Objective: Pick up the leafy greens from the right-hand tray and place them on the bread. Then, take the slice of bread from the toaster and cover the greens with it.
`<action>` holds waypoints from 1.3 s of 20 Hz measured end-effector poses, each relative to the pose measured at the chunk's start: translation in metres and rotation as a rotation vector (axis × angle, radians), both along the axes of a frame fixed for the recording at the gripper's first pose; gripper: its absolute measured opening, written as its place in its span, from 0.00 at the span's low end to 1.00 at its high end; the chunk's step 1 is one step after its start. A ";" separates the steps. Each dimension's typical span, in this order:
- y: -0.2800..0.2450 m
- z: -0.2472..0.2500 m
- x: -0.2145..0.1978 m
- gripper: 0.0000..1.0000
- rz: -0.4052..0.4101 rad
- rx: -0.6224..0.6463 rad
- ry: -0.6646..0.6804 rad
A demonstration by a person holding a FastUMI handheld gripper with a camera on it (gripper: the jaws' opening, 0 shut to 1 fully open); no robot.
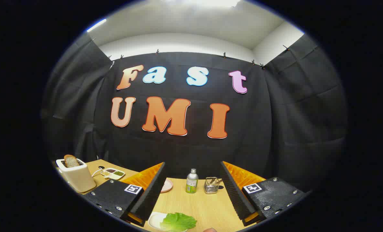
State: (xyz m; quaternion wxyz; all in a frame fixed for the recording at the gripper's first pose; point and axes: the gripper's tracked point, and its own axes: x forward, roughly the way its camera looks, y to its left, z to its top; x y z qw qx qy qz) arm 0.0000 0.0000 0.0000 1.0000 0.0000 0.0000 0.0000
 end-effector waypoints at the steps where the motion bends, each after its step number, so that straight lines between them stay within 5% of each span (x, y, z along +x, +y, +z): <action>1: 0.003 0.003 -0.001 0.98 0.007 0.009 0.003; 26: 0.035 0.033 -0.008 0.98 0.073 0.026 0.032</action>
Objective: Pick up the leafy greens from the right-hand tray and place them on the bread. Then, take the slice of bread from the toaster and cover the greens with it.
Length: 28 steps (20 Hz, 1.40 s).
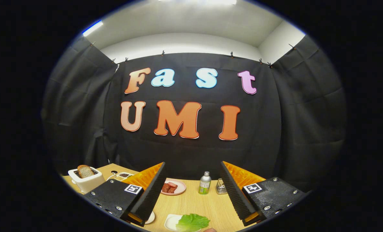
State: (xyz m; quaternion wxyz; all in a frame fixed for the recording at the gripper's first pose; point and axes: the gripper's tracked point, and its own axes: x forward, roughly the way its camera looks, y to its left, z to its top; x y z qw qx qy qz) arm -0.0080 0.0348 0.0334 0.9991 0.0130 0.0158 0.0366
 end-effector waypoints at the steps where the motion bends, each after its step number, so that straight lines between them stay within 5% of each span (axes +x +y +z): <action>1: 0.004 -0.004 0.001 0.98 0.008 0.001 0.014; 28: 0.043 -0.267 -0.014 0.96 0.094 0.063 1.068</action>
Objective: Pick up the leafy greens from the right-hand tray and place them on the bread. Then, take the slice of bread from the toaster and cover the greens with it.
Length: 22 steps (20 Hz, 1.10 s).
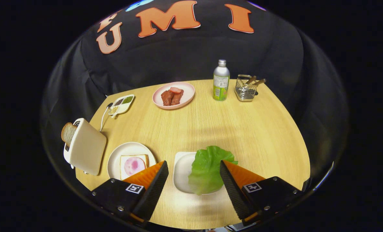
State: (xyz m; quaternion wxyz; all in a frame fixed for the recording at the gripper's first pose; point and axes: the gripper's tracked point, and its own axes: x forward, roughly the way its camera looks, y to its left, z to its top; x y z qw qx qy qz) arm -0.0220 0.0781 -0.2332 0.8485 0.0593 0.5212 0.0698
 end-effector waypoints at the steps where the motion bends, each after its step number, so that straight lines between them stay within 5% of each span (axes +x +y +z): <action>1: 0.000 -0.006 -0.002 0.95 -0.004 -0.001 0.028; 16: -0.006 -0.106 -0.018 0.89 -0.074 -0.049 0.324; 22: -0.015 -0.117 -0.016 0.72 -0.113 -0.118 0.320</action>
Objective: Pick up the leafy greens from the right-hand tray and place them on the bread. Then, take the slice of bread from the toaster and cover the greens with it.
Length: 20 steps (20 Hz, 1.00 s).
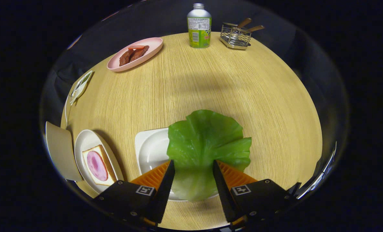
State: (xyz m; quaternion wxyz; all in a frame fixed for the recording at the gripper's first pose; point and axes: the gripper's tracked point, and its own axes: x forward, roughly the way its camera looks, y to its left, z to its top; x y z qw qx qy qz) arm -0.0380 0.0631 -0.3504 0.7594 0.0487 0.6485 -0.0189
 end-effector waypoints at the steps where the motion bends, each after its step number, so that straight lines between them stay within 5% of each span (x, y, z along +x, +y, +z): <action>1: 0.001 0.003 0.002 0.65 0.004 -0.002 -0.012; 9: -0.009 0.003 0.004 0.07 -0.050 0.028 -0.035; 20: 0.023 0.058 0.017 0.02 0.000 0.134 -0.200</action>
